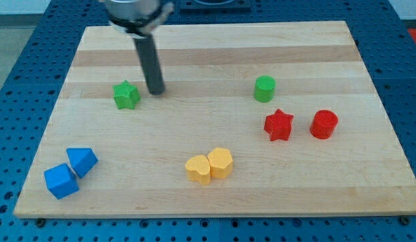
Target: Push the green blocks to the center left
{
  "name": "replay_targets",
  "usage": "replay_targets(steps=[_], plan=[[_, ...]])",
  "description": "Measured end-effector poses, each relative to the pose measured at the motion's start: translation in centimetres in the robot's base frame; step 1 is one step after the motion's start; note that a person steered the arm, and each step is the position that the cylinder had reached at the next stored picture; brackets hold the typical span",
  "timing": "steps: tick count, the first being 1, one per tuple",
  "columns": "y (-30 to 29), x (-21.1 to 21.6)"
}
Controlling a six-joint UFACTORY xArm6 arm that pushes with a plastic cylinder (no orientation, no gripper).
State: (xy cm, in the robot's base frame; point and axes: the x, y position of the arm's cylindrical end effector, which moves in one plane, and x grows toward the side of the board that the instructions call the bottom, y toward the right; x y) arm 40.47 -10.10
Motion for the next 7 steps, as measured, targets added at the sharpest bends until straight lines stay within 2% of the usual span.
replay_targets(steps=[1,2,3,4,5,6,7], plan=[[-3.9,1.5],[-8.5,0.1],[-1.9,-3.8],[9.5,-8.9],[23.9,-8.5],[30.1,-1.8],[19.6,-0.5]])
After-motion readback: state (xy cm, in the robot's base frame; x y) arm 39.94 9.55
